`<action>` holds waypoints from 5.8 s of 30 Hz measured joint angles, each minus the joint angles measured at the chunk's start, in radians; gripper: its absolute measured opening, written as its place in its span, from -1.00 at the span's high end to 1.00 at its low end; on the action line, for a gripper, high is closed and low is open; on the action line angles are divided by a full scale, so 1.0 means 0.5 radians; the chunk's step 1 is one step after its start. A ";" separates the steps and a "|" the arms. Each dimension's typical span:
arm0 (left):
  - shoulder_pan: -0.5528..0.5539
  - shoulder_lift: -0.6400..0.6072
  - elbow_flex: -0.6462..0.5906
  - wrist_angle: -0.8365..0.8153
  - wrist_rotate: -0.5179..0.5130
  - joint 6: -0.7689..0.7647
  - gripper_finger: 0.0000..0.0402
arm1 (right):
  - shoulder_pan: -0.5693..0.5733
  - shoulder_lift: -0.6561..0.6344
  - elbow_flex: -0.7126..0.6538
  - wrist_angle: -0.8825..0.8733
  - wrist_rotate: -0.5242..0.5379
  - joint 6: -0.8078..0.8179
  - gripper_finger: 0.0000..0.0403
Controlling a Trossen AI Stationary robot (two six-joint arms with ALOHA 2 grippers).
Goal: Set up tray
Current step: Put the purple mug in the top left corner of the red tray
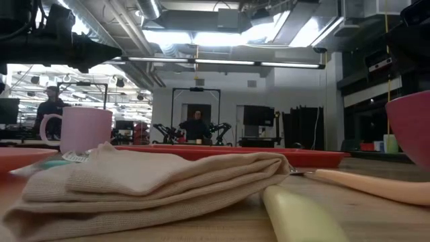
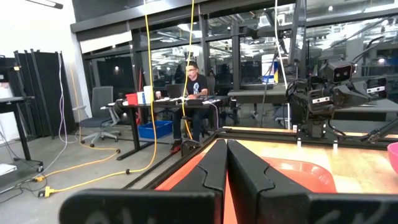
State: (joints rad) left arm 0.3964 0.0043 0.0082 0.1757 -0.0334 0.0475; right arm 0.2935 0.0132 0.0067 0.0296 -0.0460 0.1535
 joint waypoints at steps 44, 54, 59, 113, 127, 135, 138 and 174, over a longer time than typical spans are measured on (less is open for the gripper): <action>0.000 0.000 0.000 -0.001 -0.001 0.053 0.97 | -0.001 0.000 0.001 0.057 0.428 -0.464 0.87; 0.000 0.000 0.000 0.000 -0.001 0.054 0.97 | -0.002 -0.001 0.000 0.081 0.652 -0.218 0.87; 0.000 0.000 -0.001 0.000 -0.001 0.131 0.97 | -0.002 -0.001 0.000 0.081 0.651 -0.210 0.87; -0.355 1.208 1.298 -1.527 -0.116 -0.080 0.99 | -0.411 1.726 1.086 0.304 0.789 -0.518 0.92; -0.850 1.473 1.479 -1.890 -0.430 -0.499 1.00 | -0.805 1.764 1.089 0.306 0.158 -0.475 0.98; -1.082 1.806 1.844 -2.349 -0.625 -0.901 0.99 | -0.859 1.764 1.089 0.308 0.157 -0.589 0.86; -1.144 1.940 2.007 -2.479 -0.630 -0.988 1.00 | -0.876 1.764 1.089 0.308 0.157 -0.637 0.85; -1.204 2.383 2.269 -3.097 -0.447 -1.478 0.65 | -0.950 1.762 1.088 0.308 0.157 -0.647 0.86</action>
State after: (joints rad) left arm -0.2058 1.1957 1.1427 -1.3727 -0.2571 -0.6916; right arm -0.1814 0.8944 0.5507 0.1837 0.0326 -0.1699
